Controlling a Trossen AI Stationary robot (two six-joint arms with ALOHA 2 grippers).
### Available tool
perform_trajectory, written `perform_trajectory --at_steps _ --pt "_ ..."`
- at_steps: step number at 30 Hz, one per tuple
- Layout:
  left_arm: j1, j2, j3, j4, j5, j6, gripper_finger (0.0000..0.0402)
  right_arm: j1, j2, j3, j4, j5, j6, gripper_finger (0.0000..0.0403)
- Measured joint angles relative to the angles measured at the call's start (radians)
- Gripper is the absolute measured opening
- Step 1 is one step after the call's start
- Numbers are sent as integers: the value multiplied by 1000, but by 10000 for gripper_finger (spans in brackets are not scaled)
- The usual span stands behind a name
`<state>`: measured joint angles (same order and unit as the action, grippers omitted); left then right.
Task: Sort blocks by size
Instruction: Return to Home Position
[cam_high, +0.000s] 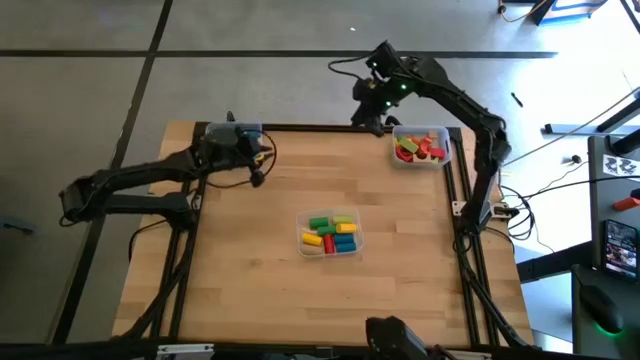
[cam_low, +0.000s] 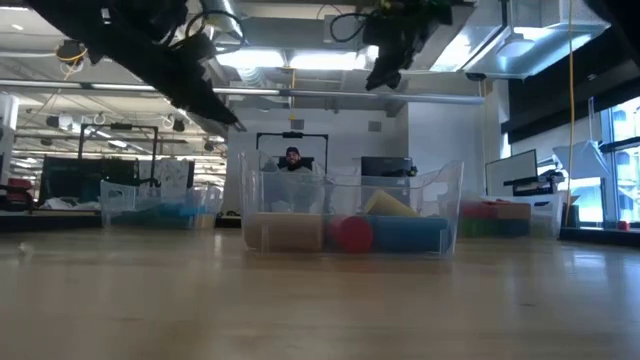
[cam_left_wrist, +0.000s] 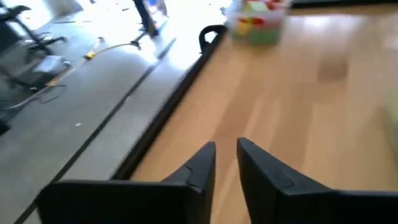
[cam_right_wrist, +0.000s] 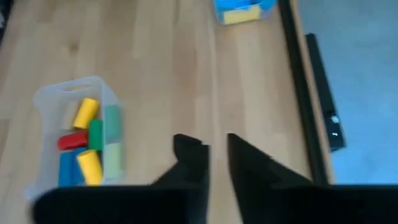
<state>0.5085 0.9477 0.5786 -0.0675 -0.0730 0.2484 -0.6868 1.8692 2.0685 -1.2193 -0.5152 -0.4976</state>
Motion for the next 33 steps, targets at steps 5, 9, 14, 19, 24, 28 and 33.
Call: perform_trajectory --at_steps 5,9,14,19,24,28,33 --pt "-7 -5 -49 40 69 -7 33 0 -124 -251 156 -14 59 12" --pt "-8 -9 -79 98 126 -6 22 0 -263 -488 361 30 148 26" --pt "-7 -9 -110 153 141 -11 20 0 -446 -775 619 35 240 7" --pt "-8 -9 -150 219 242 0 19 1 -625 -1013 848 75 326 6" --pt "-9 -9 -179 262 279 -4 19 0 -782 -1196 1004 115 399 2" --pt "-14 -18 -238 324 280 -32 19 2 -912 -1328 1100 180 478 2" --pt "-33 -54 -318 472 280 -94 19 105 -1052 -1490 1217 395 576 2"
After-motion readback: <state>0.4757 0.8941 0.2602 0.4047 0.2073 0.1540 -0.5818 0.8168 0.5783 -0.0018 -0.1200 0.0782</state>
